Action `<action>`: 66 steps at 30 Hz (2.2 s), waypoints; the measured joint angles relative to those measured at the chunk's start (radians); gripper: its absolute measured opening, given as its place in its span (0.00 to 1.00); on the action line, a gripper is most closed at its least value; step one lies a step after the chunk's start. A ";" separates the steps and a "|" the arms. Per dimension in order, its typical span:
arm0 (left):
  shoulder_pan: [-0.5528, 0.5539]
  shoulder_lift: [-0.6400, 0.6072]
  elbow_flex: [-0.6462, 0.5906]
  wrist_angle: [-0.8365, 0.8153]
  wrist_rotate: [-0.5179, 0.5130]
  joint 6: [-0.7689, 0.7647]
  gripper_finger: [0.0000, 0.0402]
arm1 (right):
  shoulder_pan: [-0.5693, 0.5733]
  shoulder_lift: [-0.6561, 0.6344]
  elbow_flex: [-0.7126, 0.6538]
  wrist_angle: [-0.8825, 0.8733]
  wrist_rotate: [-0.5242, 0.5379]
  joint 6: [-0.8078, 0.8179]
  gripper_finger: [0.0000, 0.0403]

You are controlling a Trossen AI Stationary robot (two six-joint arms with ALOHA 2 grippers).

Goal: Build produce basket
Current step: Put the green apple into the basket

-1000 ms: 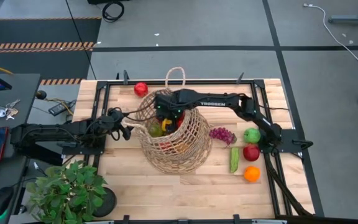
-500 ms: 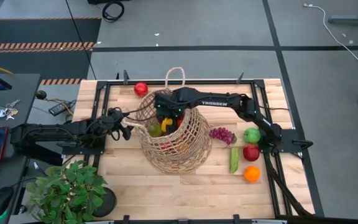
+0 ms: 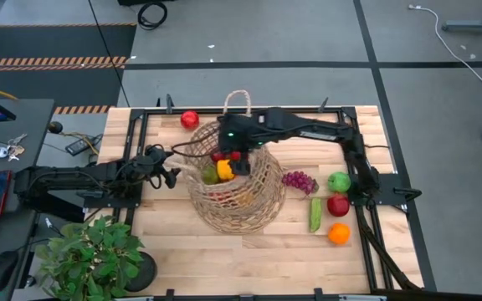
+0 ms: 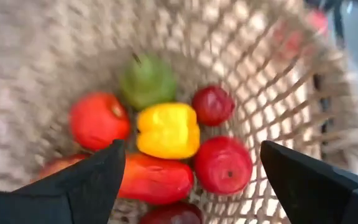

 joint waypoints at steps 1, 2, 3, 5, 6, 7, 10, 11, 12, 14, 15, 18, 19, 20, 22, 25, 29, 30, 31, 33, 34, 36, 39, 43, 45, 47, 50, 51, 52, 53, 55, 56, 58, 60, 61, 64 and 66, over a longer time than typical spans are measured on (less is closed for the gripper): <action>0.000 0.000 0.000 0.000 0.000 0.000 0.89 | 0.010 -0.021 0.000 0.013 0.000 0.000 0.93; 0.000 0.000 0.000 0.000 0.000 0.000 0.89 | 0.020 -0.042 0.000 0.030 0.000 0.000 0.93; 0.000 0.000 0.000 0.000 0.000 0.000 0.89 | 0.030 -0.062 0.000 0.049 0.000 0.000 0.93; 0.000 0.000 0.000 0.000 0.000 0.000 0.89 | 0.051 -0.097 0.000 0.068 0.006 0.005 0.93; 0.000 0.000 0.000 0.000 0.000 0.000 0.89 | 0.062 -0.114 0.000 0.067 0.018 0.006 0.93; 0.000 0.000 0.000 0.000 0.000 0.000 0.89 | 0.075 -0.131 0.000 0.063 0.034 0.009 0.93; 0.000 0.000 0.000 0.000 0.000 0.000 0.89 | 0.116 -0.179 0.000 0.019 0.090 0.033 0.93; 0.000 0.000 0.000 0.000 0.000 0.000 0.89 | 0.129 -0.191 0.000 -0.001 0.105 0.047 0.93; 0.000 0.000 0.000 0.000 0.000 0.000 0.89 | 0.141 -0.201 0.000 -0.026 0.118 0.062 0.93; 0.000 0.000 0.000 0.000 0.000 0.000 0.89 | 0.167 -0.214 0.000 -0.080 0.139 0.102 0.93; 0.000 0.000 0.000 0.000 0.000 0.000 0.89 | 0.180 -0.219 0.000 -0.113 0.153 0.124 0.93; 0.000 0.000 0.000 0.000 0.000 0.000 0.89 | 0.232 -0.223 0.000 -0.221 0.208 0.198 0.93; 0.000 0.000 0.000 0.000 0.000 0.000 0.89 | 0.254 -0.223 -0.008 -0.247 0.231 0.221 0.93; 0.000 0.000 0.000 0.000 0.000 0.000 0.89 | 0.277 -0.224 -0.024 -0.261 0.256 0.240 0.93; 0.000 0.000 0.000 0.000 0.000 0.000 0.89 | 0.323 -0.229 -0.077 -0.264 0.289 0.263 0.93; 0.000 0.000 0.000 0.000 0.000 0.000 0.89 | 0.388 -0.249 -0.194 -0.255 0.295 0.293 0.93; 0.000 0.000 0.000 0.000 0.000 0.000 0.89 | 0.460 -0.295 -0.401 -0.197 0.295 0.347 0.93; 0.000 0.000 0.000 0.000 0.000 0.000 0.89 | 0.474 -0.308 -0.461 -0.177 0.291 0.366 0.93; 0.000 0.000 0.000 0.000 0.000 0.000 0.89 | 0.487 -0.322 -0.516 -0.165 0.285 0.388 0.93; 0.000 0.000 0.000 0.000 0.000 0.000 0.89 | 0.508 -0.351 -0.620 -0.159 0.270 0.445 0.93; 0.000 0.000 0.000 0.000 0.000 0.000 0.89 | 0.516 -0.366 -0.670 -0.160 0.258 0.477 0.93; 0.000 0.000 0.000 0.000 0.000 0.000 0.89 | 0.531 -0.398 -0.769 -0.161 0.236 0.541 0.93; 0.000 0.000 0.000 0.000 0.000 0.000 0.89 | 0.545 -0.458 -0.897 -0.160 0.201 0.640 0.93; 0.000 0.000 0.000 0.000 0.000 0.000 0.89 | 0.548 -0.539 -1.033 -0.181 0.144 0.761 0.93; 0.000 0.000 0.000 0.000 0.000 0.000 0.89 | 0.540 -0.580 -1.088 -0.206 0.105 0.817 0.93; 0.000 0.000 0.000 0.000 0.000 0.000 0.89 | 0.528 -0.614 -1.138 -0.236 0.095 0.860 0.93; 0.000 0.000 0.000 0.000 0.000 0.000 0.89 | 0.497 -0.655 -1.204 -0.281 0.103 0.908 0.93; 0.000 0.000 0.000 0.000 0.000 0.000 0.89 | 0.482 -0.667 -1.224 -0.294 0.108 0.920 0.93; 0.000 0.000 0.000 0.000 0.000 0.000 0.89 | 0.464 -0.675 -1.240 -0.306 0.118 0.928 0.93; 0.000 0.000 0.000 0.000 0.000 0.000 0.89 | 0.444 -0.683 -1.256 -0.312 0.132 0.935 0.93; 0.000 0.000 0.000 0.000 0.000 0.000 0.89 | 0.400 -0.694 -1.285 -0.325 0.154 0.942 0.93; 0.000 0.000 0.000 0.000 0.000 0.000 0.89 | 0.375 -0.699 -1.298 -0.329 0.155 0.942 0.93; 0.000 0.000 0.000 0.000 0.000 0.000 0.89 | 0.326 -0.702 -1.322 -0.330 0.150 0.921 0.93; 0.000 0.000 0.000 0.000 0.000 0.000 0.89 | 0.281 -0.702 -1.346 -0.330 0.131 0.868 0.93; 0.000 0.000 0.000 0.000 0.000 0.000 0.89 | 0.264 -0.702 -1.359 -0.330 0.127 0.834 0.93; 0.000 0.000 0.000 0.000 0.000 0.000 0.89 | 0.228 -0.698 -1.397 -0.329 0.123 0.719 0.93; 0.000 0.000 0.000 0.000 0.000 0.000 0.89 | 0.217 -0.697 -1.422 -0.331 0.122 0.650 0.93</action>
